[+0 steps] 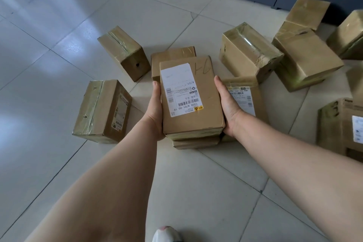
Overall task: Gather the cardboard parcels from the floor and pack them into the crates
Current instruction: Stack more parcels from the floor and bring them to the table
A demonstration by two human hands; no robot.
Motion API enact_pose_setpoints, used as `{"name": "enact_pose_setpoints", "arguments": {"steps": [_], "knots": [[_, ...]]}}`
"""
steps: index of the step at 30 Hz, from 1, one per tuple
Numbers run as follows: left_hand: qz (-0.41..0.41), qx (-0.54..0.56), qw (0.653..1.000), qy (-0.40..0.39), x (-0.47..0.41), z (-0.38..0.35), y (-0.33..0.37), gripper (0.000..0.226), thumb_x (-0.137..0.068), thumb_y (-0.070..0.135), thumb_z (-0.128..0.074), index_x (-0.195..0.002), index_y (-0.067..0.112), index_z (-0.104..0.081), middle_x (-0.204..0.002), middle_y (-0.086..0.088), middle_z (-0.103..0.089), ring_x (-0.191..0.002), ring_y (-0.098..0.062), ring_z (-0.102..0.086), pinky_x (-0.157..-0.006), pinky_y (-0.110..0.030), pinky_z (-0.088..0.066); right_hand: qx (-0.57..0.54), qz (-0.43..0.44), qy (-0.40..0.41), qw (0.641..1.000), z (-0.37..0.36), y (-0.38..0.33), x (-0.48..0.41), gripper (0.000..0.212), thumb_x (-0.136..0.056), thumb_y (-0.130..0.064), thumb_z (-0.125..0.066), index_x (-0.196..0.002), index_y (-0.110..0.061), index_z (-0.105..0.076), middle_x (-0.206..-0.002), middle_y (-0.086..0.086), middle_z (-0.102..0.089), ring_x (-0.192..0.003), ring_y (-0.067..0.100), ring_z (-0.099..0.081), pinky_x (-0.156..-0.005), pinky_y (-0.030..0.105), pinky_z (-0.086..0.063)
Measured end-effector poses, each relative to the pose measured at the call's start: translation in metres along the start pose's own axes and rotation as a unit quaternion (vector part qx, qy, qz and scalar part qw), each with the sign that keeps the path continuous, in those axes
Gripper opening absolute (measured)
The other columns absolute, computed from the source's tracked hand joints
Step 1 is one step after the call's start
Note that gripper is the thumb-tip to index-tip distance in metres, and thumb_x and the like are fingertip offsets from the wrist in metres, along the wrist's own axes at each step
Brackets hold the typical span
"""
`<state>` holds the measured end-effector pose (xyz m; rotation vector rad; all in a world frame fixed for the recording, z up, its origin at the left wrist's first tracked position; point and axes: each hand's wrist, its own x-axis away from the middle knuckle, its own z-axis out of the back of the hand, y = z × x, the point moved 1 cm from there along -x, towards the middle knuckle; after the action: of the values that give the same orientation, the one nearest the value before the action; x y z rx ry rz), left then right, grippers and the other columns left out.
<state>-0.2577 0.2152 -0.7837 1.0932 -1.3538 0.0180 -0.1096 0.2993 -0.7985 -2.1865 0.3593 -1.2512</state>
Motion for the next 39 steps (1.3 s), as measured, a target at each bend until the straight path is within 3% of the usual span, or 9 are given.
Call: {"name": "enact_pose_setpoints", "arguments": {"steps": [5, 15, 21, 25, 27, 31, 35, 39], "knots": [[0.021, -0.009, 1.0, 0.005, 0.037, -0.013, 0.017, 0.079, -0.089, 0.079, -0.013, -0.101, 0.026, -0.071, -0.088, -0.006, -0.078, -0.071, -0.023, -0.076, -0.06, -0.031, -0.058, -0.018, -0.041, 0.008, 0.999, -0.008, -0.019, 0.036, 0.071, -0.081, -0.077, -0.043, -0.121, -0.024, -0.067, -0.112, 0.011, -0.072, -0.104, 0.031, -0.068, -0.089, 0.044, -0.054], [0.101, 0.029, 0.994, 0.003, 0.174, -0.063, 0.046, 0.081, -0.089, 0.08, -0.015, -0.102, 0.026, -0.074, -0.103, -0.008, -0.076, -0.085, -0.026, -0.075, -0.081, -0.039, -0.054, 0.004, -0.095, 0.041, 0.995, -0.019, -0.083, 0.185, 0.071, -0.081, -0.079, -0.04, -0.122, -0.027, -0.067, -0.116, 0.007, -0.071, -0.11, 0.028, -0.066, -0.098, 0.045, -0.05], [0.126, 0.019, 0.992, -0.008, 0.267, -0.089, 0.081, 0.08, -0.09, 0.079, -0.015, -0.106, 0.025, -0.072, -0.099, -0.009, -0.077, -0.079, -0.025, -0.075, -0.076, -0.036, -0.055, -0.003, -0.125, 0.057, 0.991, -0.046, -0.129, 0.285, 0.073, -0.084, -0.079, -0.033, -0.122, -0.026, -0.066, -0.113, 0.008, -0.072, -0.098, 0.026, -0.07, -0.08, 0.035, -0.057], [0.115, 0.003, 0.993, -0.028, 0.327, -0.111, 0.13, 0.078, -0.09, 0.079, -0.017, -0.104, 0.026, -0.072, -0.097, -0.009, -0.077, -0.08, -0.026, -0.074, -0.075, -0.036, -0.055, -0.007, -0.103, 0.064, 0.993, -0.069, -0.181, 0.347, 0.072, -0.084, -0.078, -0.033, -0.121, -0.026, -0.067, -0.112, 0.008, -0.072, -0.098, 0.026, -0.07, -0.084, 0.037, -0.055], [0.105, -0.005, 0.994, -0.033, 0.355, -0.121, 0.157, 0.08, -0.088, 0.081, -0.018, -0.107, 0.026, -0.072, -0.103, -0.009, -0.076, -0.089, -0.028, -0.073, -0.084, -0.04, -0.055, -0.005, -0.084, 0.062, 0.995, -0.081, -0.209, 0.375, 0.071, -0.085, -0.078, -0.033, -0.119, -0.026, -0.067, -0.112, 0.008, -0.073, -0.099, 0.025, -0.07, -0.086, 0.038, -0.055], [0.078, -0.031, 0.995, -0.051, 0.412, -0.145, 0.21, 0.084, -0.083, 0.086, -0.018, -0.112, 0.029, -0.072, -0.114, -0.009, -0.073, -0.11, -0.034, -0.067, -0.105, -0.051, -0.044, -0.011, -0.052, 0.045, 0.998, -0.1, -0.264, 0.429, 0.067, -0.085, -0.077, -0.031, -0.107, -0.027, -0.07, -0.103, 0.007, -0.075, -0.084, 0.022, -0.073, -0.075, 0.033, -0.058], [0.028, -0.046, 0.997, -0.057, 0.462, -0.173, 0.254, 0.082, -0.084, 0.085, -0.021, -0.104, 0.028, -0.076, -0.113, -0.01, -0.074, -0.107, -0.034, -0.068, -0.106, -0.054, -0.043, -0.017, -0.017, 0.038, 0.999, -0.113, -0.312, 0.477, 0.072, -0.082, -0.08, -0.034, -0.116, -0.026, -0.068, -0.111, 0.011, -0.073, -0.095, 0.028, -0.071, -0.078, 0.039, -0.058], [0.0, -0.052, 0.997, -0.064, 0.507, -0.198, 0.288, 0.087, -0.079, 0.09, -0.02, -0.104, 0.03, -0.077, -0.116, -0.011, -0.072, -0.113, -0.038, -0.064, -0.108, -0.059, -0.037, -0.002, 0.025, 0.019, 1.0, -0.12, -0.358, 0.525, 0.068, -0.085, -0.078, -0.032, -0.104, -0.026, -0.071, -0.099, 0.009, -0.075, -0.082, 0.026, -0.073, -0.073, 0.036, -0.059]]}}
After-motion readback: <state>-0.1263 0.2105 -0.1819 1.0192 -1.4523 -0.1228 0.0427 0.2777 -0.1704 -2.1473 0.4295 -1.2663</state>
